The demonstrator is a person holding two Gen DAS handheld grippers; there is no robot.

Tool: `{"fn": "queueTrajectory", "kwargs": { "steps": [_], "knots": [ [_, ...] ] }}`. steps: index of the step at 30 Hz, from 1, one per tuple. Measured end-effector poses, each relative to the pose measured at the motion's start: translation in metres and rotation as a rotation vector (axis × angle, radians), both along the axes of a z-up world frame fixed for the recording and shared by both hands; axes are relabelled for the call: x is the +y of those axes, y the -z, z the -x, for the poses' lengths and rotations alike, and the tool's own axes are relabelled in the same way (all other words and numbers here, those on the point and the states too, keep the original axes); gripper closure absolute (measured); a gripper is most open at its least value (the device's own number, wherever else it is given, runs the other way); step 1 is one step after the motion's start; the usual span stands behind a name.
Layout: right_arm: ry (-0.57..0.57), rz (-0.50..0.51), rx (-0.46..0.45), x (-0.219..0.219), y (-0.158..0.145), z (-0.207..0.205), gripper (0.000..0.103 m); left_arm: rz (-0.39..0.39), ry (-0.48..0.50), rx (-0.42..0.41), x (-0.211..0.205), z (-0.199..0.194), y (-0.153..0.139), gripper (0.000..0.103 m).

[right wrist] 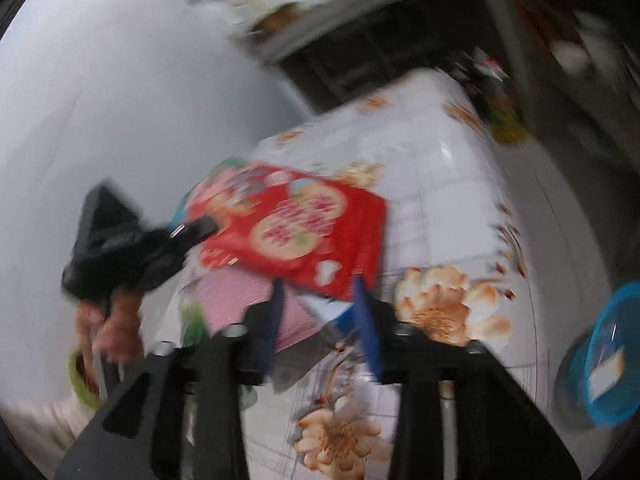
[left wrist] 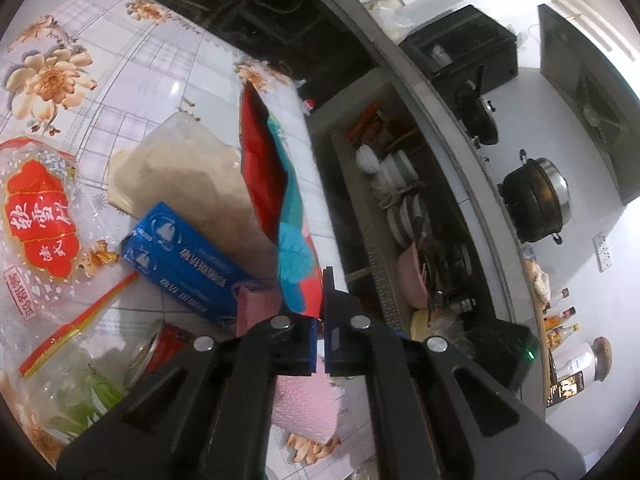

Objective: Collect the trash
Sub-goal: 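Grasp the red snack bag with the left tool while the right tool grasps the pink sponge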

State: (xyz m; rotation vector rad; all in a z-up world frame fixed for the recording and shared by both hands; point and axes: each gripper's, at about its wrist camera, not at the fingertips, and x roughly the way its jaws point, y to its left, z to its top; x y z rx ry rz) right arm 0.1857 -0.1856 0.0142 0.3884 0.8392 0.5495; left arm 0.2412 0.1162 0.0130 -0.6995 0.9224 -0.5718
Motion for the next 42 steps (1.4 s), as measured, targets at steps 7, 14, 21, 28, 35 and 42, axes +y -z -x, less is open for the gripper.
{"fn": "queueTrajectory", "kwargs": {
  "steps": [7, 14, 21, 28, 35, 42],
  "knots": [
    [-0.300, 0.152, -0.109, 0.060, -0.006, 0.015, 0.021, 0.046, 0.007, -0.056, -0.003, 0.006, -0.010, 0.103],
    [-0.380, 0.232, -0.071, 0.090, 0.017, -0.013, 0.020, 0.070, 0.010, -0.078, -0.003, 0.007, -0.018, 0.103],
    [-0.407, 0.267, -0.073, 0.106, 0.028, -0.016, 0.020, 0.091, 0.022, -0.097, -0.002, 0.009, -0.022, 0.103],
    [-0.373, 0.237, -0.079, 0.105, 0.032, -0.020, 0.023, 0.100, 0.029, -0.107, -0.002, 0.008, -0.022, 0.103],
    [-0.308, 0.187, -0.110, 0.087, 0.020, -0.004, 0.026, 0.114, 0.034, -0.139, 0.000, 0.016, -0.031, 0.103],
    [-0.239, 0.140, -0.144, 0.062, 0.007, 0.032, 0.027, 0.104, 0.055, -0.207, -0.003, 0.031, -0.053, 0.103]
  ]
}}
